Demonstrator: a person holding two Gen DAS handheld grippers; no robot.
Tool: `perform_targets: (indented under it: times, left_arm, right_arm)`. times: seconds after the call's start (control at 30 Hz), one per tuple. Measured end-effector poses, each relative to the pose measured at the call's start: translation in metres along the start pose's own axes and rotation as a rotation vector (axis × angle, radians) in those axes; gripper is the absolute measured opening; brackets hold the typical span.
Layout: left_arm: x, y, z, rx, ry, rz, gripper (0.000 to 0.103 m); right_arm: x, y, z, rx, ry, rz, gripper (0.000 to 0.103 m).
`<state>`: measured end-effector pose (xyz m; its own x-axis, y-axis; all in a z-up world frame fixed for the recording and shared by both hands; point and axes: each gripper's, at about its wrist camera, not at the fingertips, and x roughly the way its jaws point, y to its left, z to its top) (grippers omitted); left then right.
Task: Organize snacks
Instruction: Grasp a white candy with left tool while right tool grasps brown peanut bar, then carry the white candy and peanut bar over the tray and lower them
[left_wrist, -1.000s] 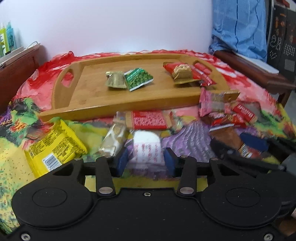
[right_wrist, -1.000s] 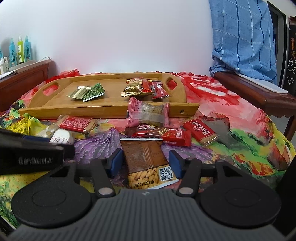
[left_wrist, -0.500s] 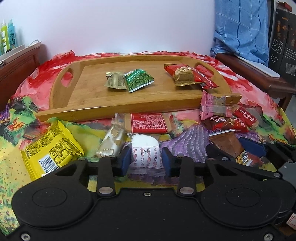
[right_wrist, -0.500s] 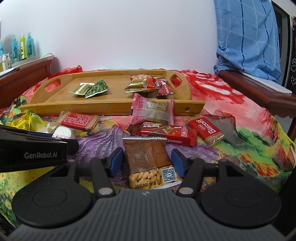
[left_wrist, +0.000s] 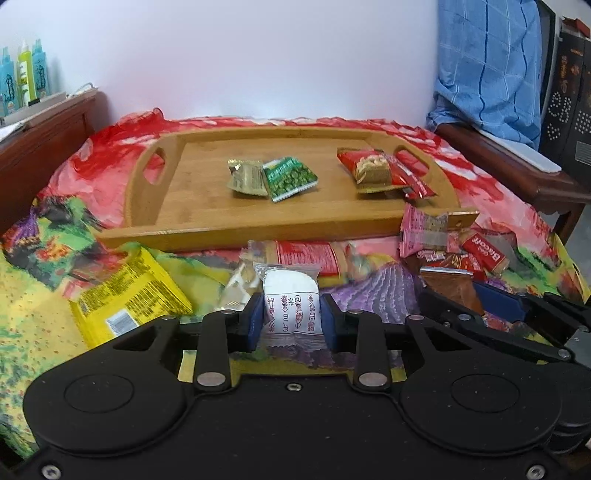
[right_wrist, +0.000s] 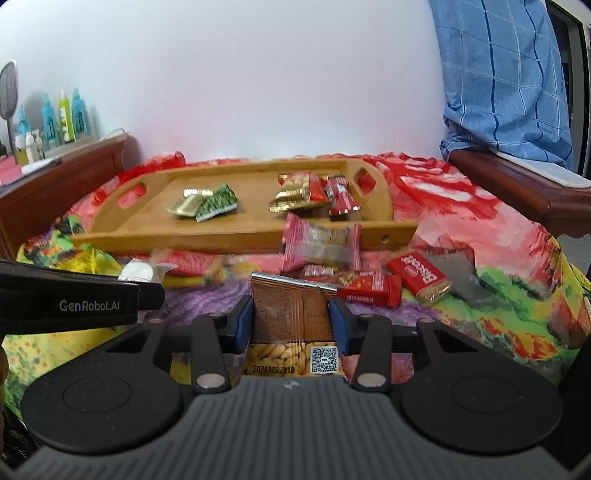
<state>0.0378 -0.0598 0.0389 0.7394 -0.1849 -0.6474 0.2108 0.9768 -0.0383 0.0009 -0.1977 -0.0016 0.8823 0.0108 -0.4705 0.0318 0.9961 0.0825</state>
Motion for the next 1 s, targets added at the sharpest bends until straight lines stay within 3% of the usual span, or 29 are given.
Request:
perform_targets:
  times: [0.5, 1.0]
  left_arm:
    - [-0.016, 0.014, 0.037, -0.026, -0.045, 0.023, 0.031]
    - [-0.002, 0.034, 0.094, -0.047, -0.065, 0.018, 0.031]
  right_arm:
    - [-0.007, -0.026, 0.043, 0.097, -0.037, -0.009, 0.048]
    - [0.021, -0.031, 0.095, 0.118, -0.041, 0.051, 0.048]
